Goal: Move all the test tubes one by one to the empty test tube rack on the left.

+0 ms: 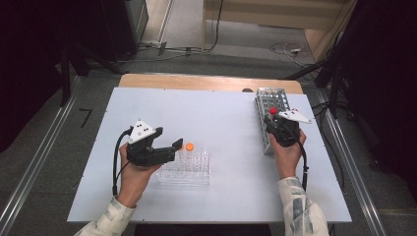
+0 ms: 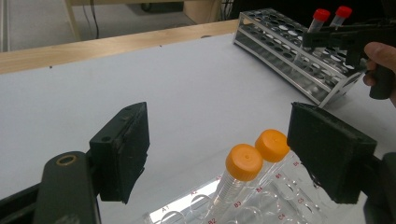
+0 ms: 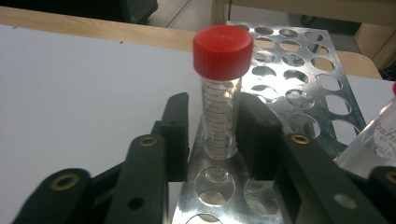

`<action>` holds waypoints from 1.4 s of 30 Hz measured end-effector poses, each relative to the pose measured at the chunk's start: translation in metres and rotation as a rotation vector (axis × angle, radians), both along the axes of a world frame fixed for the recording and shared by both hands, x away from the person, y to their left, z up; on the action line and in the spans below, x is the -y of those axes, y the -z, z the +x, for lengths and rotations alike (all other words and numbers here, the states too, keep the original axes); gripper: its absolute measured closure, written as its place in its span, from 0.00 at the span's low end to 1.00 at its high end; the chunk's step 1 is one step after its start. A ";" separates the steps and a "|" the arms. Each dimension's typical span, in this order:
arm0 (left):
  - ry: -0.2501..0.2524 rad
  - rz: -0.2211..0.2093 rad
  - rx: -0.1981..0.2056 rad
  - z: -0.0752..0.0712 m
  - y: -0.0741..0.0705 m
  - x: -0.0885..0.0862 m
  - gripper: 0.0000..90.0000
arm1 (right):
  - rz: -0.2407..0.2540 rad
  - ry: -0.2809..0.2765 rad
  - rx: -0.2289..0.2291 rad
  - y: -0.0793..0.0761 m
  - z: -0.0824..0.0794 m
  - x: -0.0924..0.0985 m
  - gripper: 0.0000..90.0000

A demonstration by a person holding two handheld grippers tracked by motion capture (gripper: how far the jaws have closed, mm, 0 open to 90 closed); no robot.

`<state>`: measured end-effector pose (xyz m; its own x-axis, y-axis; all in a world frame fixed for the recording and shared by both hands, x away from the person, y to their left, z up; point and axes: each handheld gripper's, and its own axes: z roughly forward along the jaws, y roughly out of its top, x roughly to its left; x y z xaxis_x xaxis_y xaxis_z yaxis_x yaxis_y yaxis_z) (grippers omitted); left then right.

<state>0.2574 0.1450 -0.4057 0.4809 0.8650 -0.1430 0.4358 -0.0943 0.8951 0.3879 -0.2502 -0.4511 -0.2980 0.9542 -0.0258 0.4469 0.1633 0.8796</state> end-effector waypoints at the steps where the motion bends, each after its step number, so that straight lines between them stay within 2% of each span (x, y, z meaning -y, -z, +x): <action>1: 0.000 0.001 -0.001 0.000 0.000 0.000 0.24 | -0.005 0.002 0.002 0.000 0.001 0.001 0.78; 6: -0.001 0.003 0.000 0.000 0.000 0.000 0.24 | -0.006 0.004 0.003 -0.002 0.000 0.003 0.80; 20: -0.004 0.002 -0.002 0.001 0.000 -0.001 0.24 | -0.008 -0.016 0.070 -0.035 -0.006 0.002 0.80; 26: -0.004 0.001 -0.003 0.002 0.000 -0.001 0.24 | 0.000 -0.031 0.082 -0.047 -0.013 0.001 0.80; 31: -0.005 -0.004 0.000 0.003 -0.002 0.000 0.24 | 0.008 -0.063 0.093 -0.055 -0.021 -0.003 0.80; 34: -0.002 -0.010 0.001 0.005 -0.004 -0.001 0.24 | 0.013 -0.099 0.077 -0.056 -0.025 -0.009 0.80; 42: 0.008 -0.032 -0.025 0.013 -0.004 0.001 0.23 | 0.006 -0.205 0.059 -0.054 -0.034 -0.039 0.80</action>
<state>0.2702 0.1441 -0.4016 0.4836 0.8560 -0.1826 0.4574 -0.0693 0.8866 0.3540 -0.2113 -0.3975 -0.4843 0.8738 -0.0439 0.3524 0.2407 0.9044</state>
